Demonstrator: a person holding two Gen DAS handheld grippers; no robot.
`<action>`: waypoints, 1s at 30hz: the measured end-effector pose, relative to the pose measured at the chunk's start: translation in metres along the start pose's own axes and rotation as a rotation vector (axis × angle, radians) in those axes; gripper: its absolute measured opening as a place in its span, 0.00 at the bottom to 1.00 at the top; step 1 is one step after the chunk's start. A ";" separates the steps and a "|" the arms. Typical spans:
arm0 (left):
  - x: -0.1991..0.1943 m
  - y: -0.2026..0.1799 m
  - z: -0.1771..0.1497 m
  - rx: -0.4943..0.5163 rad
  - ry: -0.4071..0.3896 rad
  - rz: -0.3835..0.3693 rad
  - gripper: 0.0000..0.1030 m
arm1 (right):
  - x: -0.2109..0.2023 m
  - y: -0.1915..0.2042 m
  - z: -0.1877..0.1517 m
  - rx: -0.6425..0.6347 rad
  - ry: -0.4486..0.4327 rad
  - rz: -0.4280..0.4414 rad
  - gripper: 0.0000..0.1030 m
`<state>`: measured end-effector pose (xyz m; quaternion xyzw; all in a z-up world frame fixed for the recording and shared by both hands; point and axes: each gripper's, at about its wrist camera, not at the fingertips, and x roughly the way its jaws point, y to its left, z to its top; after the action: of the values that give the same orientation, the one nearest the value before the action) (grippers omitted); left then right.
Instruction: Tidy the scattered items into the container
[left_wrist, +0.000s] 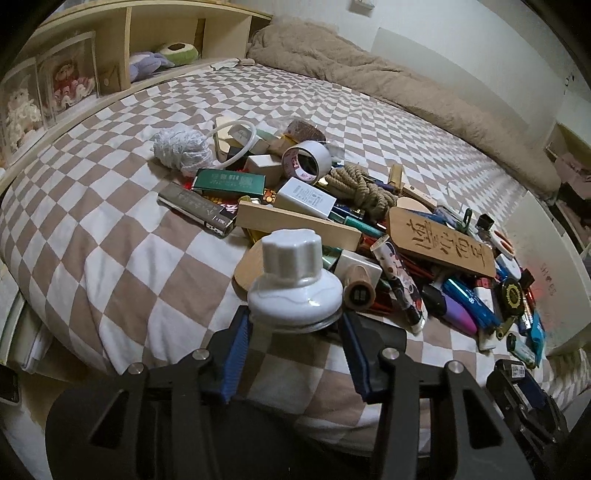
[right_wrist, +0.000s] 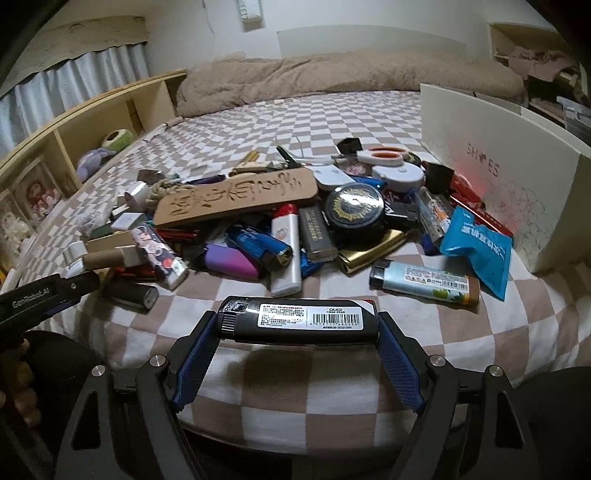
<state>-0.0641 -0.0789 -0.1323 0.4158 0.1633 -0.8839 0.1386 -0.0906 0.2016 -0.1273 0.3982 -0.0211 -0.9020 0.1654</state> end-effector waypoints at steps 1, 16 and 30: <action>-0.001 0.001 -0.001 -0.006 0.001 -0.004 0.46 | 0.000 0.001 0.000 -0.002 -0.001 0.005 0.81; 0.011 -0.002 0.001 0.021 0.094 0.025 0.60 | 0.005 0.005 -0.004 -0.021 0.029 0.029 0.81; 0.019 -0.011 -0.002 0.071 0.110 0.043 0.63 | 0.009 0.004 -0.005 -0.015 0.053 0.047 0.81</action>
<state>-0.0784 -0.0702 -0.1461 0.4720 0.1303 -0.8617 0.1333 -0.0917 0.1957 -0.1364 0.4201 -0.0193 -0.8871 0.1903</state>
